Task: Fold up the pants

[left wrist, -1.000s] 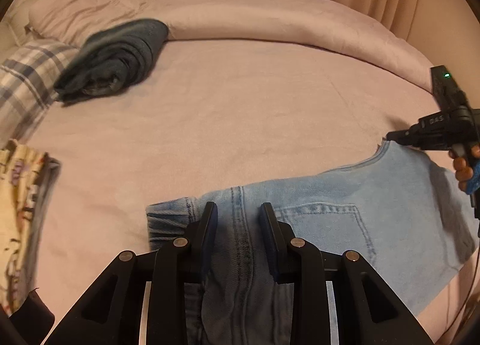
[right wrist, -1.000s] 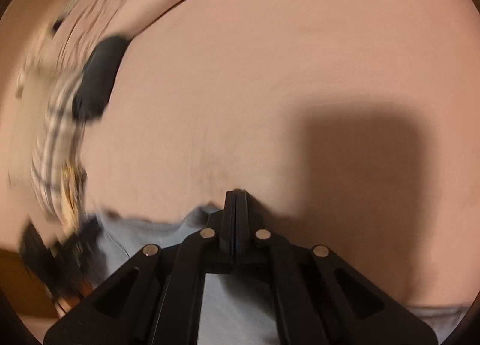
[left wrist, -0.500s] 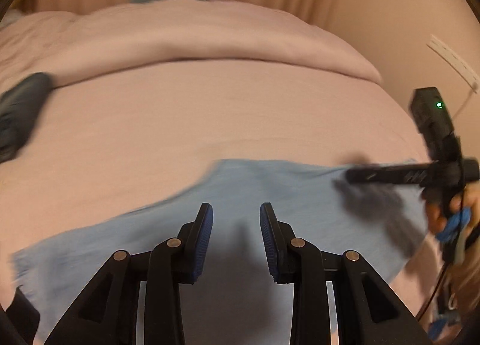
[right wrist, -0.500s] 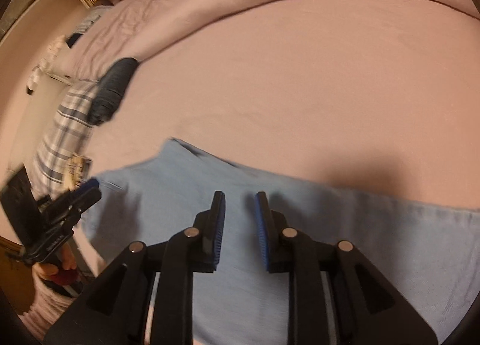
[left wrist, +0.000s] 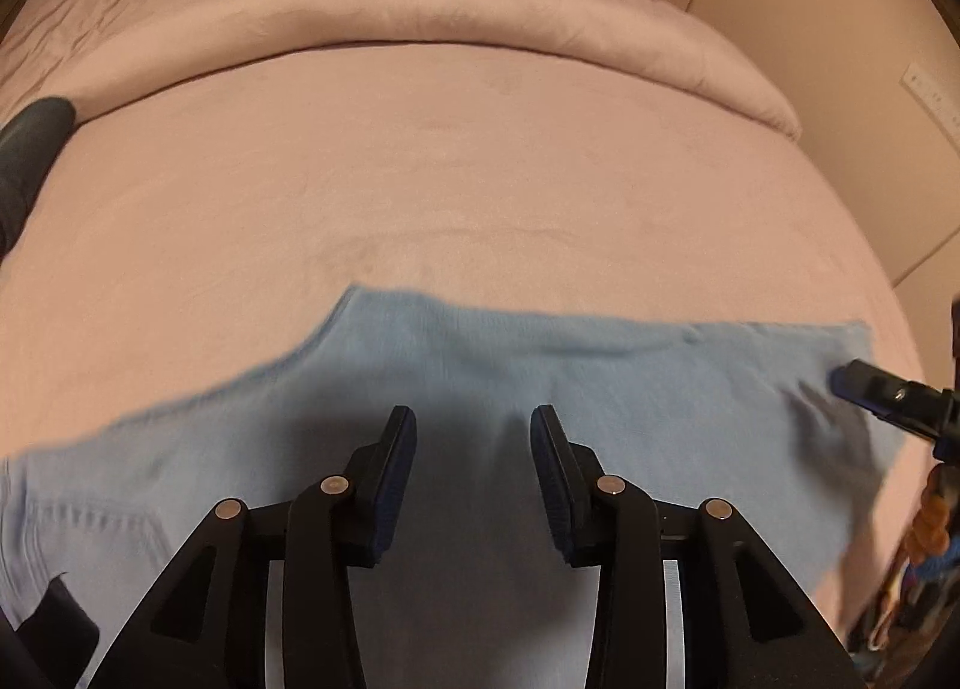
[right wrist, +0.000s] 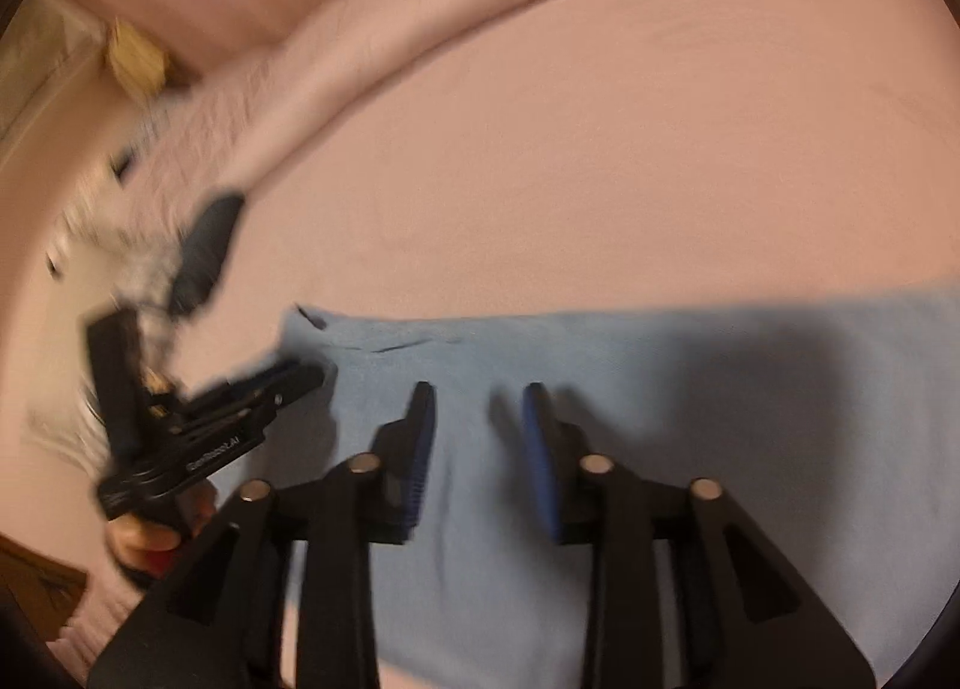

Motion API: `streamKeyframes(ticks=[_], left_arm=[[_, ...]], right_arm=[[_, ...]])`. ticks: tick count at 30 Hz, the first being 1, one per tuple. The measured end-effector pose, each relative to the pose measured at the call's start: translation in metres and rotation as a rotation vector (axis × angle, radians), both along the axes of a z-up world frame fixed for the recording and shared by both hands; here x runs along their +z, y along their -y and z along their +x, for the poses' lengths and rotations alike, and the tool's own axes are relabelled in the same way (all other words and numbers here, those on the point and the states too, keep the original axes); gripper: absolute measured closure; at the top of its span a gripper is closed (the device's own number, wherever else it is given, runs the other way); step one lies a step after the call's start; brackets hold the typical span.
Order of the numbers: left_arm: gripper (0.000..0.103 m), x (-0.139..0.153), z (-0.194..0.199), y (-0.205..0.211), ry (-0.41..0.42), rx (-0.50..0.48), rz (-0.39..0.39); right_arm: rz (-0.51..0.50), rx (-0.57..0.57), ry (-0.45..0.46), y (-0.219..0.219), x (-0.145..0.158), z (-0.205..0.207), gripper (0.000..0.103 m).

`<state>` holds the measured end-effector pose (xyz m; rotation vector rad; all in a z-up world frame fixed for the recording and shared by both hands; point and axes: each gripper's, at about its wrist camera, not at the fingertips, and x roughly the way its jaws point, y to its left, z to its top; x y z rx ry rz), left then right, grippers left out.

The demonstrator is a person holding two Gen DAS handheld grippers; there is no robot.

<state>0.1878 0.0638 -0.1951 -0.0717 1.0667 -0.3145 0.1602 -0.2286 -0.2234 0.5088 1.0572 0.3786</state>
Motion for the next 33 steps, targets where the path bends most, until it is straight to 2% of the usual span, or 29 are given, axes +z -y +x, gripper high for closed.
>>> streamKeyframes(ticks=[2,4,7,11,14,16,19,21,23,26,28,29,30,31,33], left_arm=[[0.063,0.003,-0.013,-0.005,0.004,0.001,-0.037],[0.062,0.008,-0.024,-0.009,0.007,0.012,-0.079],[0.057,0.013,-0.033,-0.01,0.011,0.032,-0.156],[0.054,0.015,-0.043,0.01,-0.012,-0.003,-0.212],[0.044,0.014,-0.043,0.033,-0.062,-0.042,-0.273],[0.041,0.012,-0.046,0.043,-0.085,-0.062,-0.31],[0.041,0.008,-0.051,0.065,-0.11,-0.098,-0.308],[0.041,0.005,-0.051,0.075,-0.13,-0.109,-0.308],[0.041,0.004,-0.053,0.081,-0.153,-0.114,-0.328],[0.041,0.003,-0.057,0.085,-0.161,-0.12,-0.318],[0.041,0.002,-0.059,0.083,-0.168,-0.119,-0.31],[0.041,0.001,-0.059,0.083,-0.172,-0.116,-0.309],[0.041,0.0,-0.059,0.083,-0.176,-0.11,-0.308],[0.041,-0.001,-0.059,0.082,-0.177,-0.108,-0.307],[0.041,-0.004,-0.059,0.08,-0.181,-0.093,-0.307]], right_arm=[[0.036,-0.111,0.031,0.041,0.006,-0.033,0.067],[0.028,-0.213,0.042,0.076,0.008,-0.061,0.065],[0.051,-0.428,0.048,0.133,0.007,-0.113,0.062],[0.113,-0.562,0.03,0.169,-0.003,-0.154,0.055],[0.111,-0.579,-0.005,0.172,-0.014,-0.159,0.055],[0.112,-0.589,-0.03,0.164,-0.023,-0.154,0.055],[0.138,-0.572,-0.024,0.163,-0.031,-0.144,0.054],[0.106,-0.572,-0.008,0.155,-0.035,-0.132,0.056],[0.089,-0.586,0.012,0.164,-0.036,-0.134,0.056],[0.135,-0.618,0.048,0.178,-0.044,-0.132,0.056],[0.141,-0.627,0.065,0.18,-0.045,-0.134,0.06],[0.128,-0.621,0.071,0.179,-0.046,-0.135,0.065],[0.099,-0.622,0.077,0.177,-0.045,-0.136,0.075],[0.078,-0.623,0.082,0.179,-0.046,-0.139,0.077],[0.108,-0.64,0.098,0.183,-0.049,-0.145,0.082]])
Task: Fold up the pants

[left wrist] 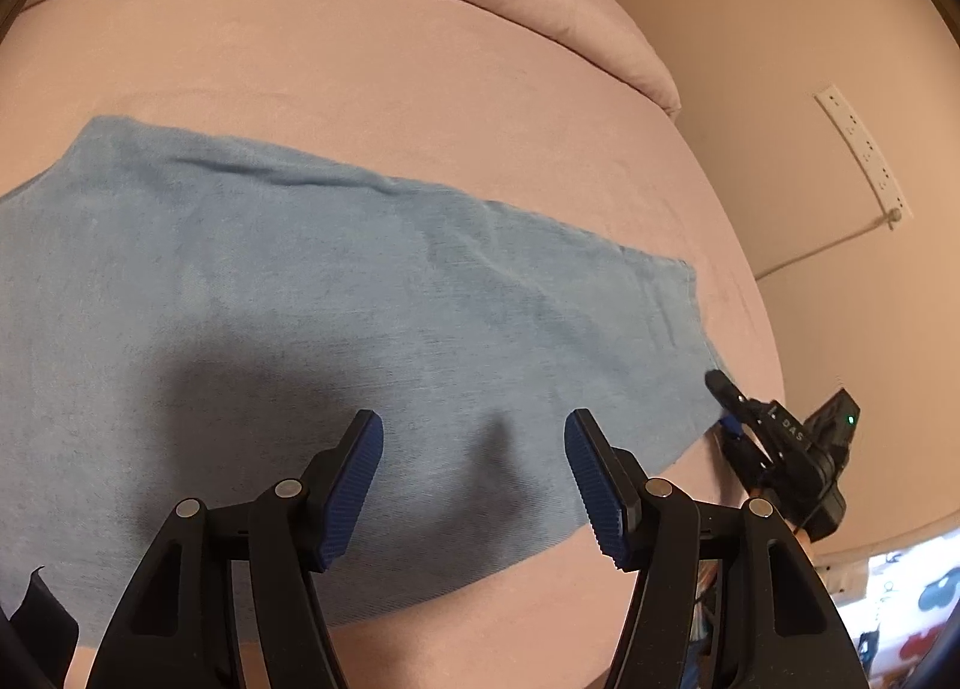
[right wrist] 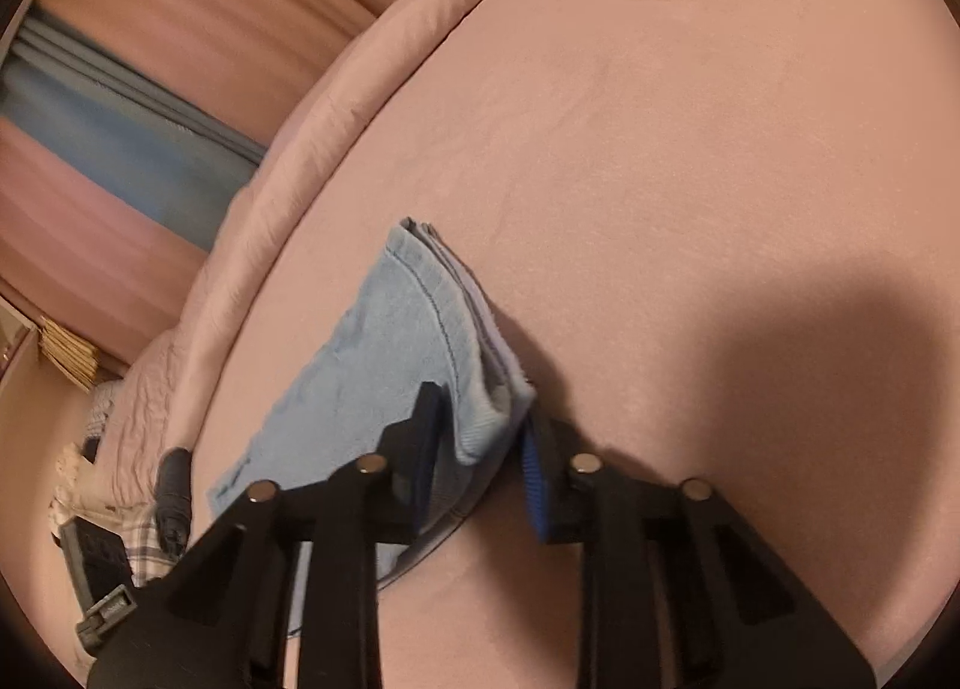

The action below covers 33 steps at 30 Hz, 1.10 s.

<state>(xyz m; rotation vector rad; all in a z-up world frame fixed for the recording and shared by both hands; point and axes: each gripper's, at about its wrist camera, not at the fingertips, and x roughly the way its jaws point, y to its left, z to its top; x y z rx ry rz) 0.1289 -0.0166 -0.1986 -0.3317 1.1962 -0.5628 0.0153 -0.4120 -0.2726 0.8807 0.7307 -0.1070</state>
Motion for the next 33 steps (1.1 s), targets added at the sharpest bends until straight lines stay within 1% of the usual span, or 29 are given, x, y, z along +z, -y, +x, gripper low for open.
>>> streamKeyframes(ticks=[2,3,4,7,10,12,16,17,18,19,20,21,22,24,26,28,30,31,32,33], left_arm=[[0.041,-0.003,0.002,0.0,-0.011,0.013,-0.007],[0.041,-0.003,0.002,-0.003,-0.015,0.02,-0.013],[0.041,-0.002,0.002,-0.006,-0.017,0.027,-0.021],[0.041,-0.001,0.002,-0.013,-0.026,0.04,-0.057],[0.041,0.001,0.003,-0.02,-0.03,0.057,-0.082],[0.041,0.003,0.004,-0.025,-0.043,0.067,-0.121],[0.041,0.008,0.008,-0.032,-0.05,0.078,-0.195],[0.039,0.008,0.01,-0.032,-0.053,0.075,-0.218],[0.036,0.008,0.014,-0.029,-0.056,0.061,-0.247],[0.03,0.006,0.019,-0.024,-0.065,0.046,-0.27],[0.03,0.001,0.024,-0.021,-0.077,0.047,-0.284],[0.03,-0.006,0.03,-0.019,-0.094,0.066,-0.276],[0.03,-0.014,0.036,-0.017,-0.105,0.079,-0.253],[0.03,-0.028,0.043,-0.013,-0.125,0.089,-0.212],[0.03,-0.03,0.044,-0.012,-0.093,0.094,-0.223],[0.03,-0.032,0.045,-0.013,-0.091,0.1,-0.231],[0.03,-0.033,0.048,-0.014,-0.107,0.095,-0.254],[0.03,-0.034,0.05,-0.017,-0.125,0.095,-0.281],[0.03,-0.036,0.052,-0.023,-0.149,0.102,-0.33],[0.03,-0.037,0.053,-0.028,-0.163,0.11,-0.362]], right_arm=[[0.011,-0.011,0.012,0.001,0.0,-0.003,0.086],[0.001,-0.011,0.019,-0.001,0.002,-0.003,0.088],[-0.016,-0.01,0.023,-0.005,0.005,-0.002,0.088],[-0.109,0.03,0.072,-0.022,0.028,0.005,0.089],[-0.242,0.125,0.127,-0.054,0.058,0.015,0.09],[-0.296,0.195,0.148,-0.077,0.07,0.022,0.09],[-0.36,0.323,0.171,-0.117,0.077,0.031,0.09],[-0.379,0.36,0.171,-0.129,0.077,0.034,0.09],[-0.421,0.402,0.161,-0.145,0.075,0.037,0.09],[-0.443,0.417,0.153,-0.152,0.073,0.041,0.09],[-0.473,0.444,0.137,-0.163,0.069,0.044,0.09],[-0.487,0.453,0.128,-0.168,0.066,0.046,0.09],[-0.497,0.454,0.122,-0.17,0.066,0.047,0.09],[-0.484,0.444,0.122,-0.163,0.065,0.048,0.09],[-0.475,0.439,0.12,-0.16,0.067,0.043,0.09],[-0.463,0.443,0.126,-0.153,0.071,0.041,0.09],[-0.481,0.467,0.142,-0.153,0.079,0.037,0.09],[-0.485,0.487,0.146,-0.163,0.081,0.039,0.09],[-0.49,0.507,0.148,-0.171,0.081,0.037,0.089],[-0.498,0.526,0.146,-0.177,0.08,0.038,0.089]])
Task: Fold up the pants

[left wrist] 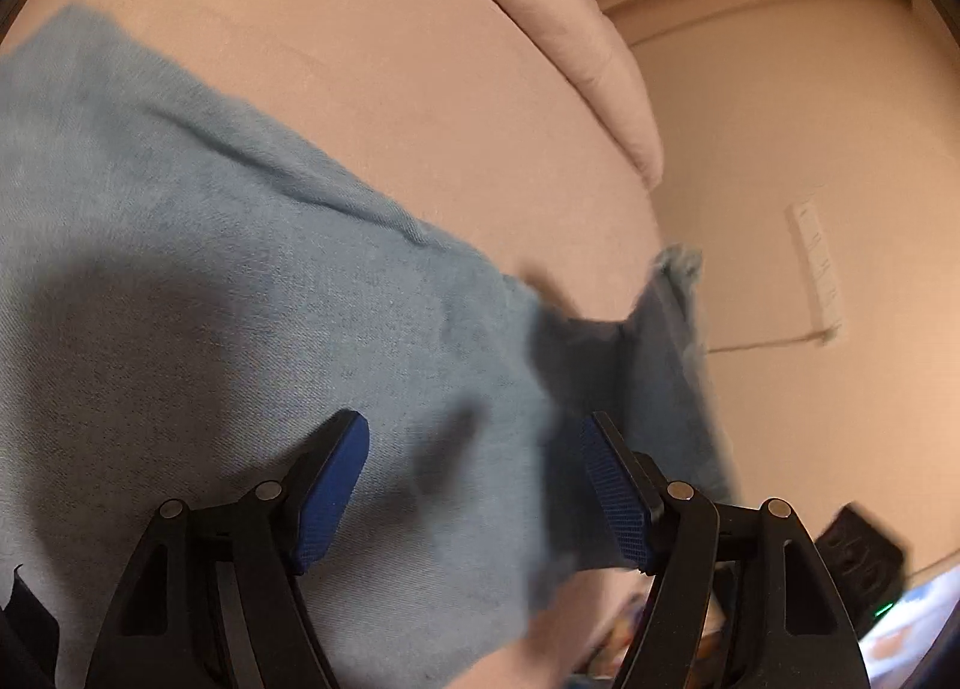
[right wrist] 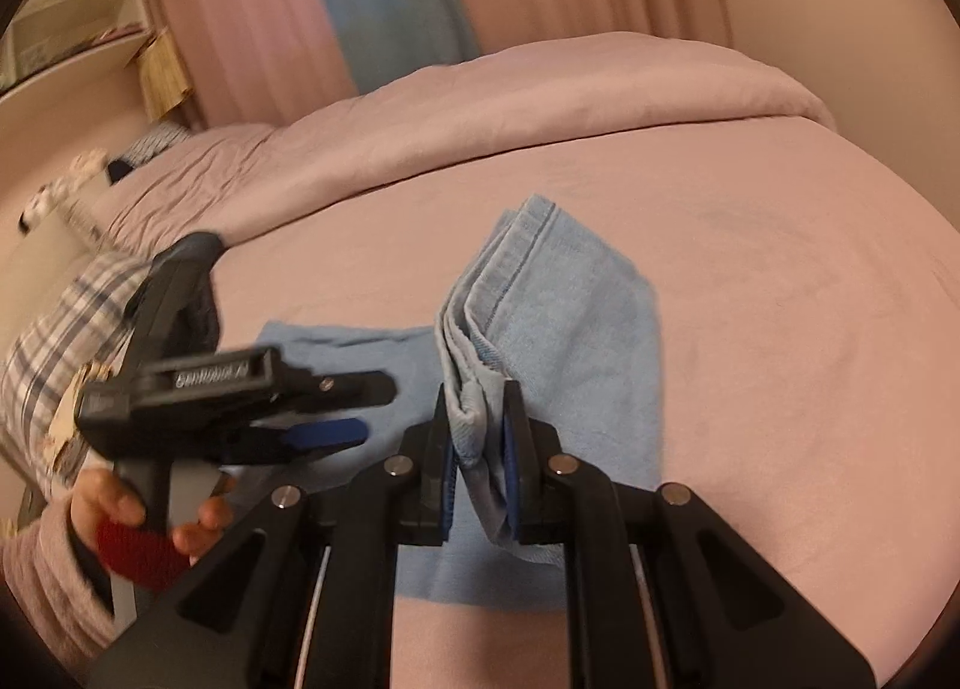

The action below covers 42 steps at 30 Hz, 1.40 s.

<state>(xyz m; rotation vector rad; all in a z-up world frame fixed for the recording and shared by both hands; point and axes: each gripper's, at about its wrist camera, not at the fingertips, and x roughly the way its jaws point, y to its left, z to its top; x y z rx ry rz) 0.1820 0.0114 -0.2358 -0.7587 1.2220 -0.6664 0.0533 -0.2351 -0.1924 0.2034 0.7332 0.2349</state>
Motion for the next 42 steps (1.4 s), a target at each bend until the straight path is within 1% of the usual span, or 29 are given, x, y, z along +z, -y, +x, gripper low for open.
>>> streamKeyframes(ticks=[3,5,6,8,9,10,11,13,15,17,18,19,21,22,23,25,27,28,29,31,34,35,37,39,42], left_arm=[[0.03,-0.01,0.004,-0.019,-0.053,0.044,-0.142],[0.03,-0.013,0.005,-0.028,-0.068,0.064,-0.216],[0.03,-0.015,0.005,-0.034,-0.077,0.085,-0.266],[0.03,-0.017,0.003,-0.045,-0.083,0.118,-0.333],[0.03,-0.018,0.003,-0.048,-0.086,0.131,-0.343],[0.03,-0.017,0.004,-0.049,-0.085,0.124,-0.338],[0.03,-0.015,0.004,-0.048,-0.083,0.113,-0.329],[0.03,-0.009,0.004,-0.047,-0.07,0.082,-0.265],[0.043,-0.006,0.005,-0.044,-0.058,0.075,-0.202],[0.083,-0.005,0.005,-0.042,-0.046,0.088,-0.149],[0.091,-0.003,0.005,-0.044,-0.035,0.097,-0.115],[0.095,-0.001,0.002,-0.047,-0.024,0.097,-0.095],[0.097,0.008,0.003,-0.05,0.014,0.086,-0.055],[0.098,0.017,0.002,-0.051,0.05,0.08,-0.031],[0.098,0.026,0.001,-0.052,0.076,0.075,-0.014],[0.099,0.046,0.001,-0.057,0.156,0.069,0.032],[0.099,0.055,0.001,-0.065,0.202,0.076,0.072],[0.098,0.053,0.0,-0.071,0.216,0.085,0.087],[0.099,0.053,0.001,-0.075,0.22,0.097,0.107],[0.099,0.042,0.0,-0.089,0.199,0.126,0.153],[0.099,0.024,0.003,-0.109,0.162,0.157,0.194],[0.099,0.017,0.005,-0.112,0.154,0.164,0.2],[0.098,0.009,0.009,-0.111,0.137,0.17,0.235],[0.098,0.006,0.009,-0.112,0.129,0.174,0.238],[0.098,0.008,0.006,-0.112,0.136,0.173,0.247]], right_arm=[[-0.036,0.049,-0.011,-0.024,-0.006,0.002,0.089],[-0.057,0.089,-0.019,-0.042,-0.01,0.004,0.09],[-0.069,0.102,-0.023,-0.048,-0.012,0.005,0.09],[-0.116,0.128,-0.021,-0.065,-0.016,0.008,0.09],[-0.126,0.142,-0.038,-0.072,-0.019,0.011,0.09],[-0.119,0.149,-0.052,-0.075,-0.021,0.014,0.09],[-0.112,0.161,-0.061,-0.08,-0.023,0.015,0.09],[-0.126,0.19,-0.054,-0.091,-0.023,0.012,0.09],[-0.142,0.238,-0.032,-0.101,-0.021,0.005,0.09],[-0.163,0.256,-0.031,-0.107,-0.022,0.002,0.09],[-0.181,0.256,-0.035,-0.109,-0.024,0.002,0.09],[-0.202,0.25,-0.041,-0.11,-0.026,0.002,0.09],[-0.222,0.245,-0.044,-0.111,-0.028,0.001,0.09],[-0.227,0.246,-0.04,-0.113,-0.027,0.001,0.09],[-0.239,0.247,-0.023,-0.116,-0.024,-0.001,0.089],[-0.267,0.251,0.009,-0.125,-0.019,-0.003,0.089],[-0.296,0.266,0.06,-0.14,-0.013,-0.005,0.089],[-0.302,0.279,0.075,-0.145,-0.011,-0.005,0.089],[-0.302,0.288,0.083,-0.149,-0.01,-0.004,0.089],[-0.294,0.322,0.092,-0.161,-0.011,-0.004,0.089],[-0.306,0.386,0.076,-0.181,-0.025,-0.002,0.089],[-0.314,0.398,0.07,-0.185,-0.029,-0.001,0.089],[-0.324,0.418,0.058,-0.192,-0.038,0.002,0.088],[-0.34,0.434,0.038,-0.2,-0.045,0.008,0.087],[-0.322,0.446,0.024,-0.199,-0.047,0.013,0.085]])
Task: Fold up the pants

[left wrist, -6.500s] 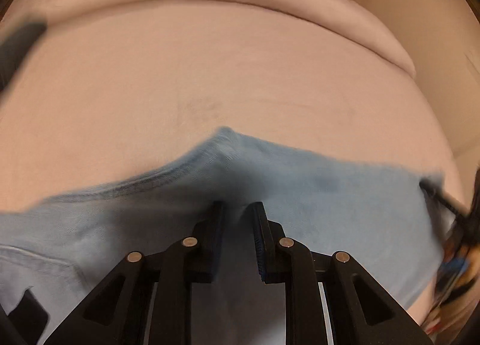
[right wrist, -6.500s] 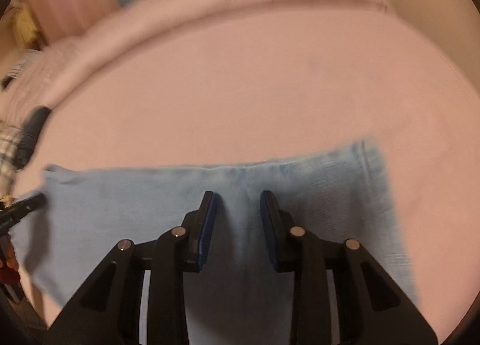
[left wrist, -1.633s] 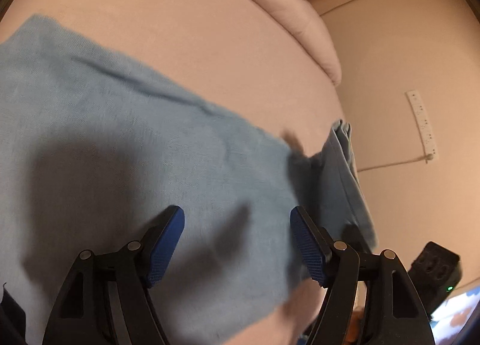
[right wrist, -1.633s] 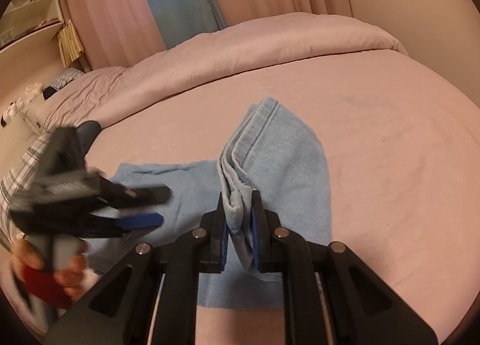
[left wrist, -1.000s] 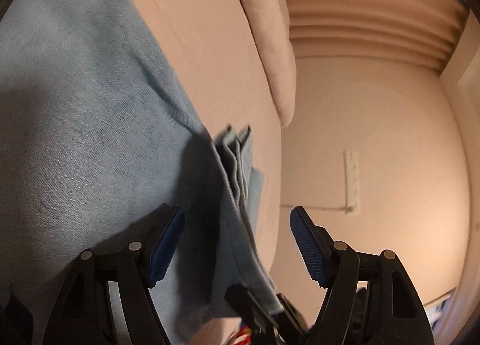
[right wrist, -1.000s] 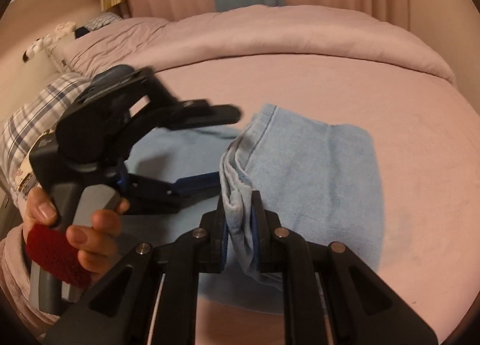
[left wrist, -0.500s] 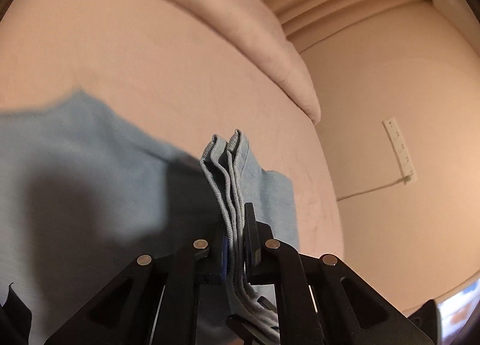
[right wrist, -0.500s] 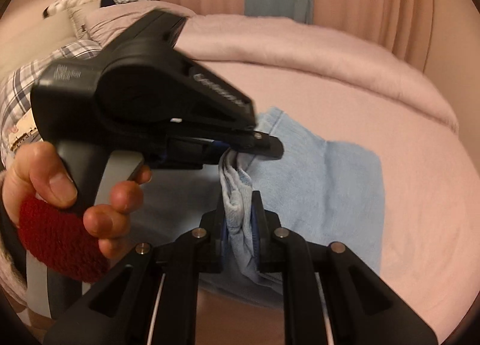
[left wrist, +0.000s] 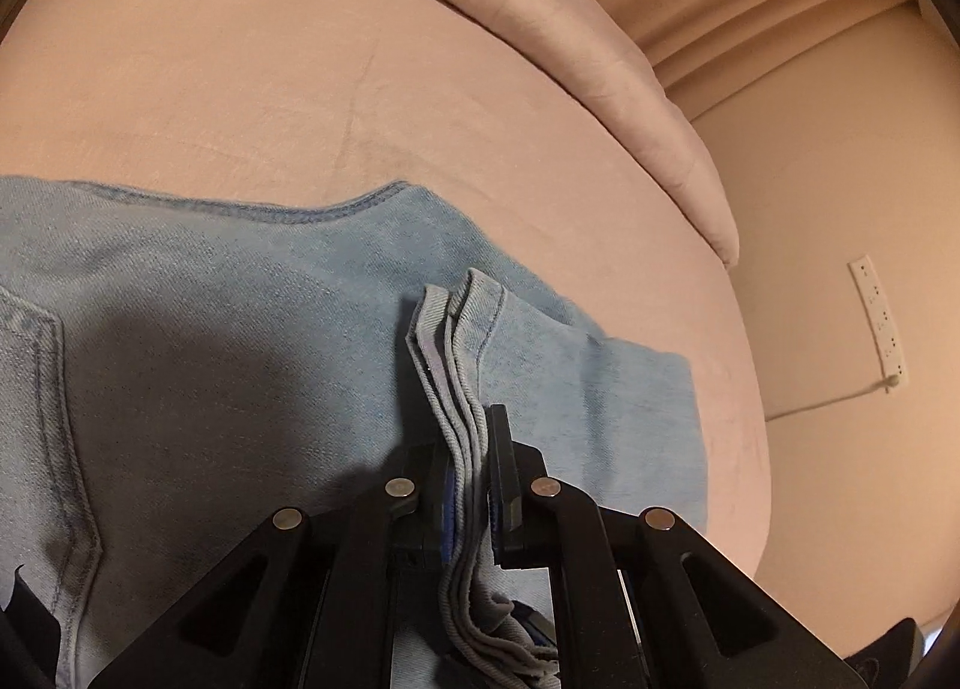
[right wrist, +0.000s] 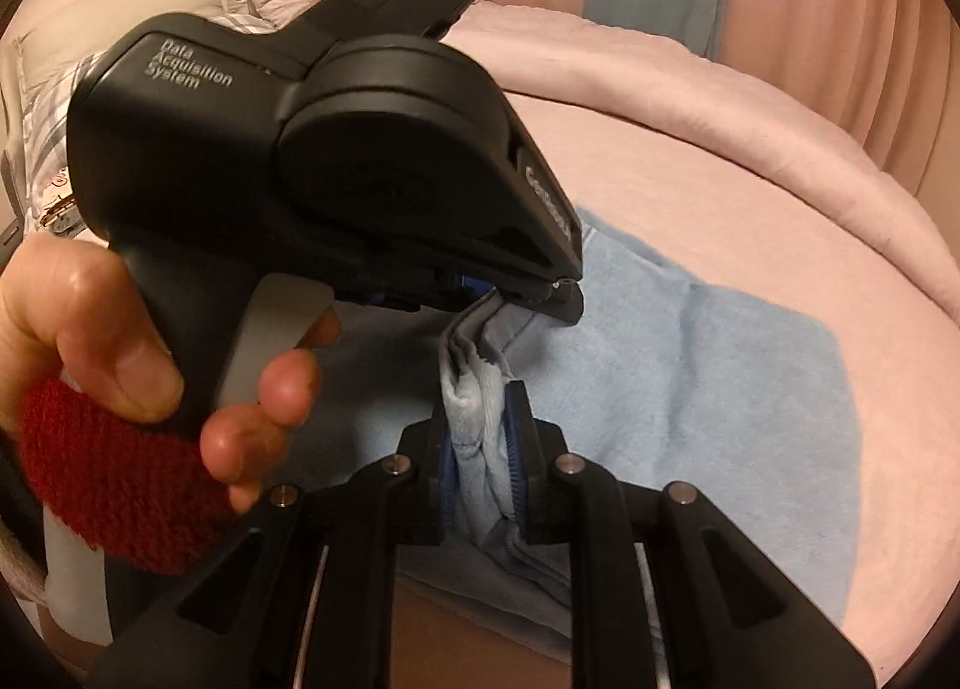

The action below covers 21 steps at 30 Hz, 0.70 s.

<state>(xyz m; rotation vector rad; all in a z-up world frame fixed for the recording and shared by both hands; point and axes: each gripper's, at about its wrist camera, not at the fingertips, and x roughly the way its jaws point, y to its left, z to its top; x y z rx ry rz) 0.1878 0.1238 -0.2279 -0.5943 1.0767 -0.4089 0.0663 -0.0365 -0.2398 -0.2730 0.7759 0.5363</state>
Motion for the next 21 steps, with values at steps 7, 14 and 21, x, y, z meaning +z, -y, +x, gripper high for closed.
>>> streamKeyframes(ticks=[7,14,21], left_arm=[[0.053,0.029,-0.015,-0.007,0.007,0.015,0.16],[0.047,0.069,-0.051,0.005,0.146,-0.034,0.167],[0.047,0.058,-0.07,0.115,0.161,-0.289,0.12]], right_arm=[[0.102,0.047,-0.157,0.024,0.011,0.02,0.073],[0.37,-0.04,-0.161,0.13,0.065,0.026,0.071],[0.436,-0.284,-0.228,0.198,0.053,0.1,0.081]])
